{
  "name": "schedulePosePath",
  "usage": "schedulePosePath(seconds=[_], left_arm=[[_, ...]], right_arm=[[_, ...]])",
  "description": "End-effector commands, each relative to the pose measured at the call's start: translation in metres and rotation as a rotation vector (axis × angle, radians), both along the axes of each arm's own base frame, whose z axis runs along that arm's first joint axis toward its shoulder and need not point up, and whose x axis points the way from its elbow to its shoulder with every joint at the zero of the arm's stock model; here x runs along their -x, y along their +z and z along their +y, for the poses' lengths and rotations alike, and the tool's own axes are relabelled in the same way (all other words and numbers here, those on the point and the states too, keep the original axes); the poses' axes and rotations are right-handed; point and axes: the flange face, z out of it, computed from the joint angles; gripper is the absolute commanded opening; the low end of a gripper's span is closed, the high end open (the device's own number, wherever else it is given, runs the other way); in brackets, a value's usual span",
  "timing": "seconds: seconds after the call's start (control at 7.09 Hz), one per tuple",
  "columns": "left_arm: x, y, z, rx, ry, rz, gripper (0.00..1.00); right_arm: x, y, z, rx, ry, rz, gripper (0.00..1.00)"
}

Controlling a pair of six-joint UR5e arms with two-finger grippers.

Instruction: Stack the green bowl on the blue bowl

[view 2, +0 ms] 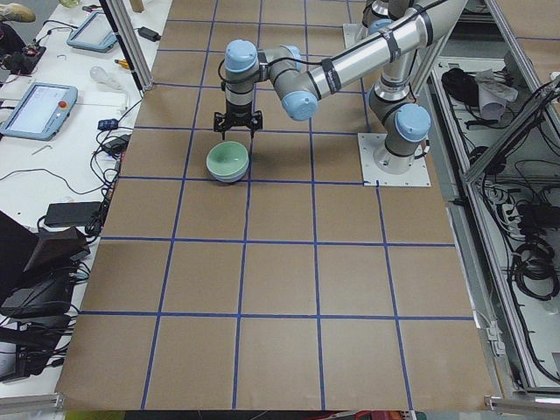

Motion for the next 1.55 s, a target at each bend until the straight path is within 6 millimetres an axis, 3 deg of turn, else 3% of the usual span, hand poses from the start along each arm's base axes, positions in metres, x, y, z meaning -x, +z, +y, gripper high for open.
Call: schedulePosePath(seconds=[0.0, 0.42, 0.56, 0.99, 1.41], left_arm=[[0.029, 0.079, 0.024, -0.001, 0.351, 0.065, 1.0], [0.136, 0.12, 0.048, -0.044, 0.723, 0.096, 1.0], [0.157, 0.127, 0.051, -0.051, 0.842, 0.078, 1.0], [0.197, 0.122, 0.055, -0.054, 1.135, 0.037, 1.0], [0.207, 0.12, 0.054, -0.092, 1.22, 0.091, 1.0]], right_arm=[[0.0, 0.0, 0.0, 0.0, 0.0, -0.001, 1.0], [0.0, 0.0, 0.0, -0.001, 0.0, -0.001, 1.0], [0.0, 0.0, 0.0, 0.001, 0.0, -0.001, 1.0], [0.0, 0.0, 0.0, 0.0, 0.0, -0.001, 1.0], [0.0, 0.0, 0.0, 0.001, 0.0, 0.0, 1.0]])
